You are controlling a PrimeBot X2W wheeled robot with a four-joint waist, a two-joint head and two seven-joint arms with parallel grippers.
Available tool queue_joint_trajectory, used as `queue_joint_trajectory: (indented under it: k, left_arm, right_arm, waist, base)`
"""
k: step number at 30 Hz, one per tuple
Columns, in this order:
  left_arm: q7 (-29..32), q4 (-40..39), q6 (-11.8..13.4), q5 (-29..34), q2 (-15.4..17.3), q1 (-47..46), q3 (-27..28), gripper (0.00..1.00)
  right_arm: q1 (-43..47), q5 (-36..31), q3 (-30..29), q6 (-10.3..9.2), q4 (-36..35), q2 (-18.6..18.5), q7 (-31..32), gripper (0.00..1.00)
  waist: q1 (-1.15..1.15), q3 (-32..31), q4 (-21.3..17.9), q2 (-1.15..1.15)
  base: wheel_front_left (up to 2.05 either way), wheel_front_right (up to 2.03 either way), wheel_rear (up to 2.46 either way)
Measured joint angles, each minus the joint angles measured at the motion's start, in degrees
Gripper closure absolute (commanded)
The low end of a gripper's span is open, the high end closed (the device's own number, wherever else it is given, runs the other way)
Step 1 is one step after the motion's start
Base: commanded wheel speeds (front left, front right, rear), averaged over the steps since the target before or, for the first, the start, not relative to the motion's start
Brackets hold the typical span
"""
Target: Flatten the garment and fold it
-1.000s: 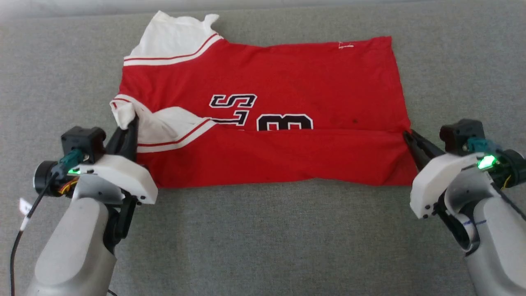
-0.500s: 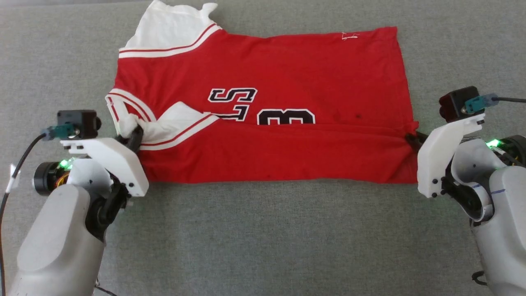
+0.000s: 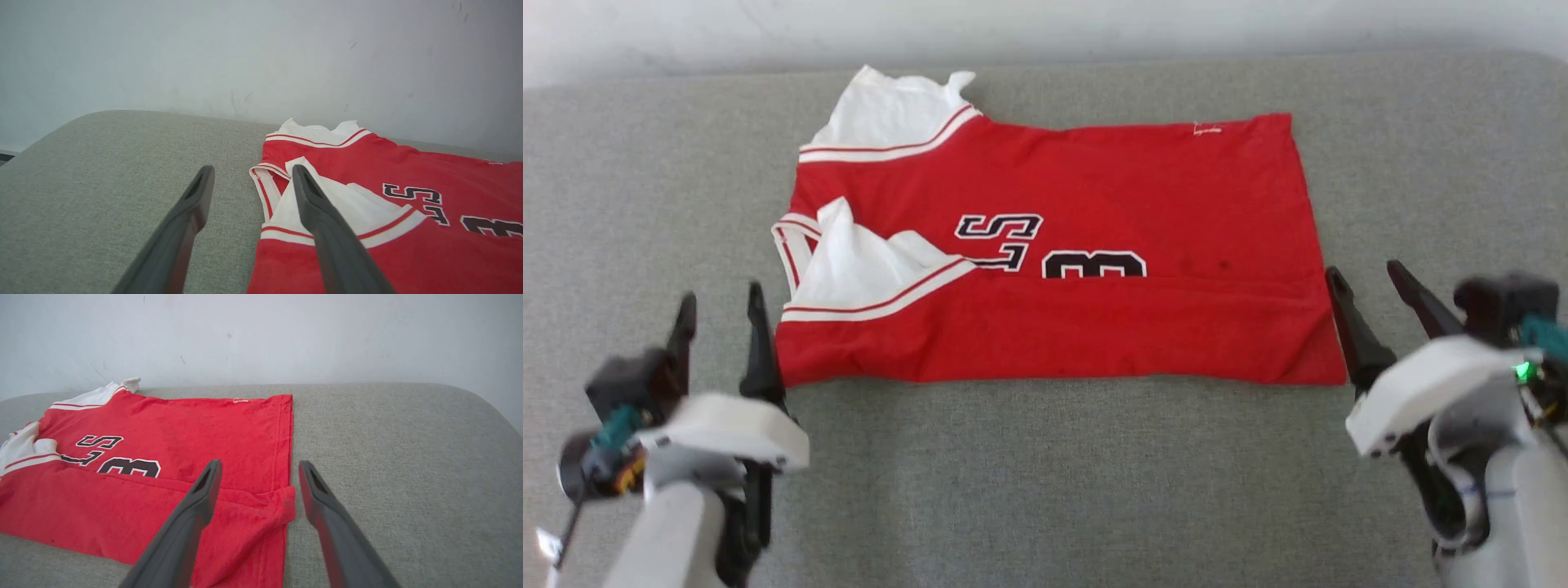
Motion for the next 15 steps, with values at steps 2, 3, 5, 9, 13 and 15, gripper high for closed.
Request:
queue_joint_trajectory:
  k: [2, 3, 5, 9, 13, 15]
  left_arm:
    - [-0.08, -1.10, 1.13, 0.02, -0.89, 2.59, -0.05, 0.00]
    - [0.48, -1.34, 1.58, -0.03, -1.16, 3.69, -0.13, 0.00]
    - [1.70, -2.11, 2.69, -0.62, -1.71, 5.49, 0.00, 0.00]
    - [6.45, -2.78, 5.16, -2.21, -2.79, 6.45, 0.14, 0.00]
    - [12.36, -2.27, 8.57, -4.10, -3.03, 6.43, 1.23, 0.00]
    - [15.52, -1.74, 9.90, -4.88, -2.94, 6.38, 1.76, 0.00]
  right_arm:
    - [2.56, -0.51, -0.33, 0.00, -1.34, 1.03, -4.67, 0.00]
    - [3.69, -0.79, -0.33, 0.00, -1.80, 1.45, -6.82, 0.00]
    - [5.83, -1.45, -0.34, 0.00, -2.59, 2.11, -11.09, 0.00]
    - [8.55, -2.46, -0.31, 0.00, -2.83, 2.57, -17.24, 0.00]
    - [9.71, -2.71, 0.42, 0.00, -2.71, 2.69, -20.02, 0.00]
    - [9.71, -2.69, 0.97, 0.00, -2.46, 2.74, -20.27, 0.00]
  waist:
    - [0.00, -0.93, -0.05, 0.00]
    - [0.00, -1.34, -0.10, 0.00]
    - [0.00, -2.01, -0.32, 0.00]
    - [0.00, -2.70, -1.11, 0.00]
    - [0.00, -3.02, -2.21, 0.00]
    - [0.00, -3.09, -2.88, 0.00]
  base:
    - [0.00, 0.00, 0.00]
    - [0.00, 0.00, 0.00]
    - [0.00, 0.00, 0.00]
    - [0.00, 0.00, 0.00]
    - [0.00, 0.00, 0.00]
    - [0.00, 0.00, 0.00]
